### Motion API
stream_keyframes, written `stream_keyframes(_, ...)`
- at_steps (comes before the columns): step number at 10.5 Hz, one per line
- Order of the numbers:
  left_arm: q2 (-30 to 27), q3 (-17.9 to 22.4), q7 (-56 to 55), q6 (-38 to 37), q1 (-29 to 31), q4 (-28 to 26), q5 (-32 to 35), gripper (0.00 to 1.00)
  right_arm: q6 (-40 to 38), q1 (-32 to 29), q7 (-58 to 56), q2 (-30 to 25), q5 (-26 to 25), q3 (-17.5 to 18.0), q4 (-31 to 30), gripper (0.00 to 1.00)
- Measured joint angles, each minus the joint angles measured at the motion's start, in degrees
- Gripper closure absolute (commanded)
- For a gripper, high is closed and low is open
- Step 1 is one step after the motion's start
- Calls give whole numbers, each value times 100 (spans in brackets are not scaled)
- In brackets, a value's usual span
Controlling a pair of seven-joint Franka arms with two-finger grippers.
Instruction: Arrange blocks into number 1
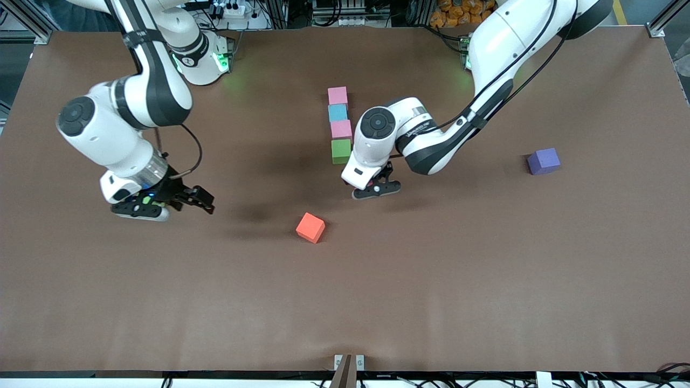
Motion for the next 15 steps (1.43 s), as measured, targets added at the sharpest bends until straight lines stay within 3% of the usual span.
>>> stream_keyframes(2,193,236,88,-97,-390,274,-9,100,-554,-95,2,-45,-515,7,580,0)
stream_keyframes(4,302,498,101,-123,-819,444,-57,100,-800,-325,-89,-51,-673,36,935,0)
stream_keyframes(8,450,915,103,-148,-1371,658,-236,100,-1935,-1131,-550,-118,-744,459,1862,0)
stream_keyframes(11,505,998,104,-156,-1563,681,-279,100,-2850,-1601,-1158,-331,-848,671,2356,0)
stream_keyframes(15,523,1011,107,-163,-1668,694,-282,100,-3743,-1667,-1249,-333,-975,656,2885,0)
